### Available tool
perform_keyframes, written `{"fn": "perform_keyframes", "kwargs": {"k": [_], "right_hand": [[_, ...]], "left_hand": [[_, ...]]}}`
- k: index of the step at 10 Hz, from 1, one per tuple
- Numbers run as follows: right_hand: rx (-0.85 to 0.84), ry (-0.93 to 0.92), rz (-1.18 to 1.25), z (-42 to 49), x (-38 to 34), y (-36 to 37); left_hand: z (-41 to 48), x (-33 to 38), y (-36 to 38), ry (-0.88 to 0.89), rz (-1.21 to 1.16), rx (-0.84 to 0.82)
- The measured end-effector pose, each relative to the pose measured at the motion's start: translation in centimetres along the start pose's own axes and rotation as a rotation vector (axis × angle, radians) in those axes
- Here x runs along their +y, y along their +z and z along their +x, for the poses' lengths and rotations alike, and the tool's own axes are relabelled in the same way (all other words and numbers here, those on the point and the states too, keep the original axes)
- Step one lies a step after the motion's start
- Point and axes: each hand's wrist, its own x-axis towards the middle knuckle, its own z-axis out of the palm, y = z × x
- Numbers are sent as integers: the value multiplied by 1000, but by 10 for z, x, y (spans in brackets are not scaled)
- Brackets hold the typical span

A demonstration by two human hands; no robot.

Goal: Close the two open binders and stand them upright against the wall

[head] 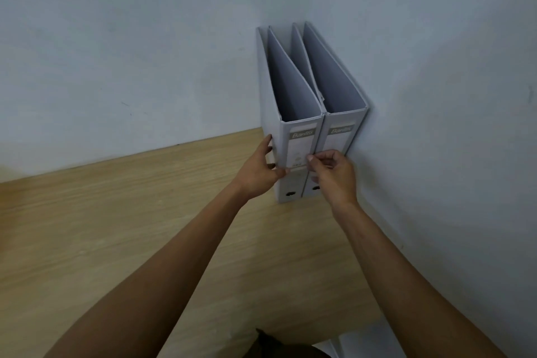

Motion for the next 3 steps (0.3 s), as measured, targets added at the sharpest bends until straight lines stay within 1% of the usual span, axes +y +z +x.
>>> {"fn": "perform_keyframes", "kwargs": {"k": [1,2,3], "right_hand": [[43,-25,-8,-9,-4,-2],[71,-108,-8,-26,-7,8],[25,-126,5,-44,-10,32]], "left_hand": [[-15,1,-8,-2,-1,-1],[-36,-7,-29,-8,-18,5],[-62,-19,-61,-36,-32,72]]}}
